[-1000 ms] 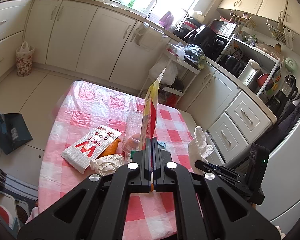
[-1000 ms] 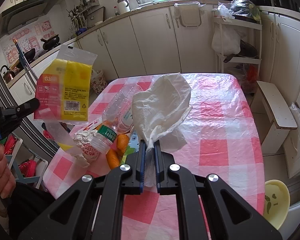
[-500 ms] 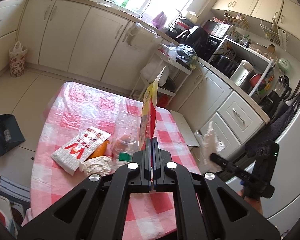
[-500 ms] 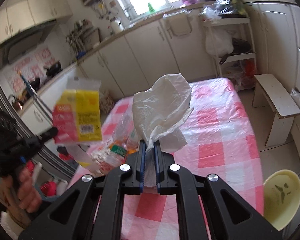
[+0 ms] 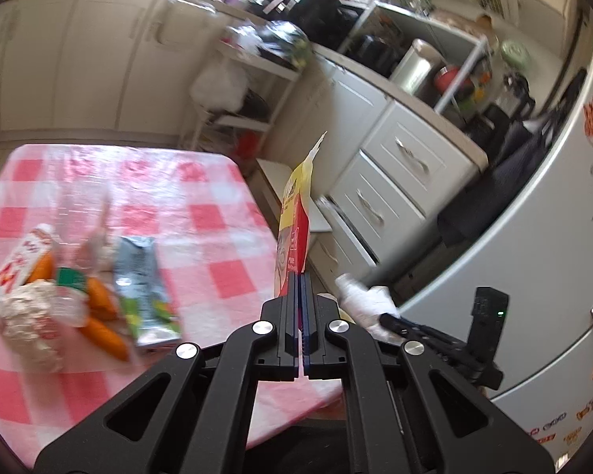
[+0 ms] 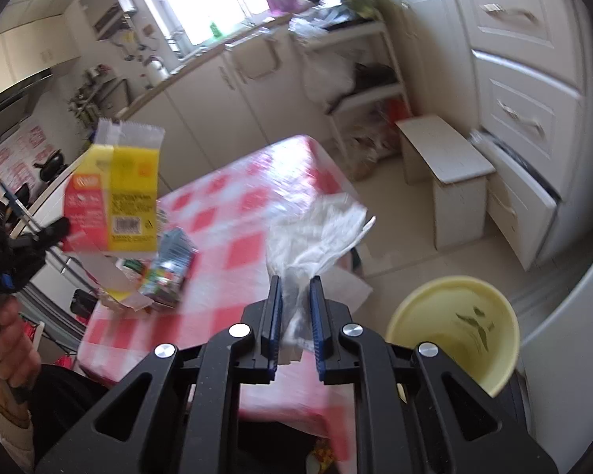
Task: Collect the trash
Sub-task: 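Carry the wrapper with the left tool while the right tool carries the tissue over the yellow bin, then open the right tool dropping the tissue into the bin while the left tool drops the wrapper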
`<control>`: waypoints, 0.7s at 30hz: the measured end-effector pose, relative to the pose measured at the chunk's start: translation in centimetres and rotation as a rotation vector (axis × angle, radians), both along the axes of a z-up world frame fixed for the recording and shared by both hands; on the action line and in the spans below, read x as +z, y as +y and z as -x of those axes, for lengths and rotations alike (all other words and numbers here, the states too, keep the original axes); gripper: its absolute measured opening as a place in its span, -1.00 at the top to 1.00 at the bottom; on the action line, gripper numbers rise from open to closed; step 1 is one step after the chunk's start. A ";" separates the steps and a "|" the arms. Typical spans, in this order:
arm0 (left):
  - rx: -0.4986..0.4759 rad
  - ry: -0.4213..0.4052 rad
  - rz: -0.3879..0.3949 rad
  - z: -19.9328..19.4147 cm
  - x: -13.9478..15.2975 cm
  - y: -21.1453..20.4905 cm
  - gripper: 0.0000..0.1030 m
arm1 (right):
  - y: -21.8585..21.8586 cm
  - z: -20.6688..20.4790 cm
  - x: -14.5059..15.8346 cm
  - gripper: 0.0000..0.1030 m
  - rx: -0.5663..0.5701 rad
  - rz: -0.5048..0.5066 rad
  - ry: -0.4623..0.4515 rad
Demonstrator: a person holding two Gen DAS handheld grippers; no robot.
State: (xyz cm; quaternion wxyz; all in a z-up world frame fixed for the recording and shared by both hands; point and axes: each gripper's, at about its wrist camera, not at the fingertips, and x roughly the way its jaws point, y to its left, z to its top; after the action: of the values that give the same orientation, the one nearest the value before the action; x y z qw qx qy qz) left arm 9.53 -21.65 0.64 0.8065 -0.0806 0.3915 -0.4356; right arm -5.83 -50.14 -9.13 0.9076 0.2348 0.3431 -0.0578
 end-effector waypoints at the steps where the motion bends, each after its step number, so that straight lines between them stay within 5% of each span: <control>1: -0.029 0.003 -0.017 0.2 -0.3 -1.6 0.97 | -0.5 0.2 -0.9 0.71 -0.015 -0.013 0.013; 14: -0.263 0.067 -0.171 1.0 -5.5 -17.1 0.97 | -8.0 3.8 -10.8 0.71 -0.179 -0.138 0.150; 21: -0.366 0.101 -0.338 1.1 -10.2 -23.6 0.97 | -9.3 6.5 -14.2 0.56 -0.239 -0.201 0.201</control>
State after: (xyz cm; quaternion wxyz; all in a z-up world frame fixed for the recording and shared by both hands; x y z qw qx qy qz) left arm 8.42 -45.24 -9.60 0.6957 0.1058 0.5065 -0.4982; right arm -12.36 -59.45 -23.37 0.8275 0.3563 0.4057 -0.1538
